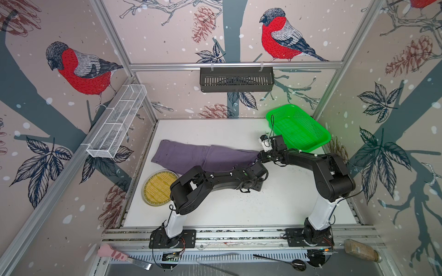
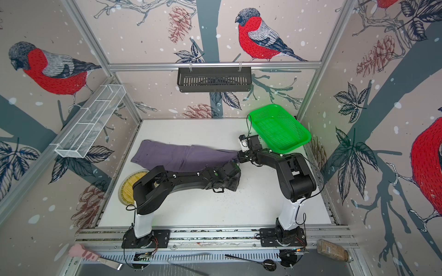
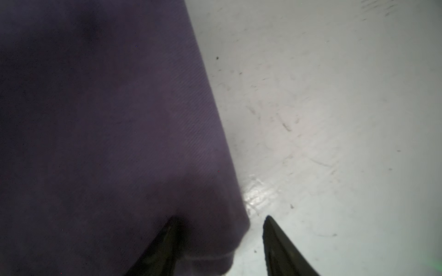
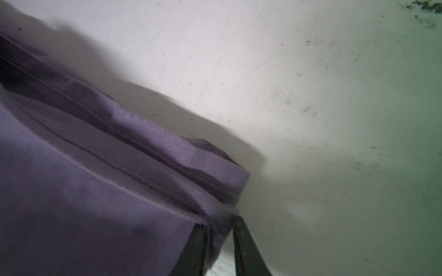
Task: Fold and stack the trousers
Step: Smooth out the trousers at the center of the table.
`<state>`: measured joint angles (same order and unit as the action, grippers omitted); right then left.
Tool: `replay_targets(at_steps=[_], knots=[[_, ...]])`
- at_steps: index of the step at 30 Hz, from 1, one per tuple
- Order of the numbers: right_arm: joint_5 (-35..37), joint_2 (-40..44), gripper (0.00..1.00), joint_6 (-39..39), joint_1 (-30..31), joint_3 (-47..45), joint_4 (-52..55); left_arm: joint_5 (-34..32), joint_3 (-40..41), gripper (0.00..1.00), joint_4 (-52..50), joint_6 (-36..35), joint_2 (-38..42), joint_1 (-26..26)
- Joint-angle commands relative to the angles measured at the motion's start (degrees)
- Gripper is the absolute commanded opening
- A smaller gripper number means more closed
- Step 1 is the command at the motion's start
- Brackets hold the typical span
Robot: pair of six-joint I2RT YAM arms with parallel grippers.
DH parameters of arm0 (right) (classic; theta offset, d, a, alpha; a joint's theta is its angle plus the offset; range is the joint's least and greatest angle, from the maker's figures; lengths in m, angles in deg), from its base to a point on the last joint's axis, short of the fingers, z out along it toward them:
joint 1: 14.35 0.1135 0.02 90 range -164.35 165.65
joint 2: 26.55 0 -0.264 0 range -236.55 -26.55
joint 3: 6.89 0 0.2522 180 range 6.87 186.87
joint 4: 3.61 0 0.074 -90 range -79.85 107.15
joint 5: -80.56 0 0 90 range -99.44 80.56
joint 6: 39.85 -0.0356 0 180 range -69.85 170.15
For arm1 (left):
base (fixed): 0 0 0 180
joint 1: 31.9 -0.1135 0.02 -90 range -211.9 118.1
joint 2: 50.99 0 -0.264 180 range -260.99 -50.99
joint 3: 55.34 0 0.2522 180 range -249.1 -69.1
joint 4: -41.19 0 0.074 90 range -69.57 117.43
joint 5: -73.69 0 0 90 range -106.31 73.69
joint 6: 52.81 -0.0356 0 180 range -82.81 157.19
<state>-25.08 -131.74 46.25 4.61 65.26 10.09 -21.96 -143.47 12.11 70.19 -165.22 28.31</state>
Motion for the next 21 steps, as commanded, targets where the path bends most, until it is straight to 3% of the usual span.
replay_targets(at_steps=[1,5,7,10,21], knots=[[-0.1,-0.2,0.23,0.2,-0.2,0.5,-1.0,-3.8,-1.6,0.53,-6.3,-0.1,-1.0,0.1],[-0.1,-0.4,0.21,0.2,-0.2,0.7,-0.9,-2.8,-2.1,0.36,-6.6,-0.3,-1.8,0.1],[0.2,-0.3,0.19,0.2,-0.3,0.8,-0.9,-2.1,-2.1,0.15,-6.9,-0.5,-1.4,0.1],[0.4,-0.2,0.18,0.3,-0.8,0.9,-0.9,-2.3,-1.9,0.0,-7.6,-1.1,0.8,0.1],[1.6,1.0,0.11,1.7,-1.0,2.0,-0.3,-5.9,-3.8,0.0,-16.5,-5.3,10.7,-0.3]])
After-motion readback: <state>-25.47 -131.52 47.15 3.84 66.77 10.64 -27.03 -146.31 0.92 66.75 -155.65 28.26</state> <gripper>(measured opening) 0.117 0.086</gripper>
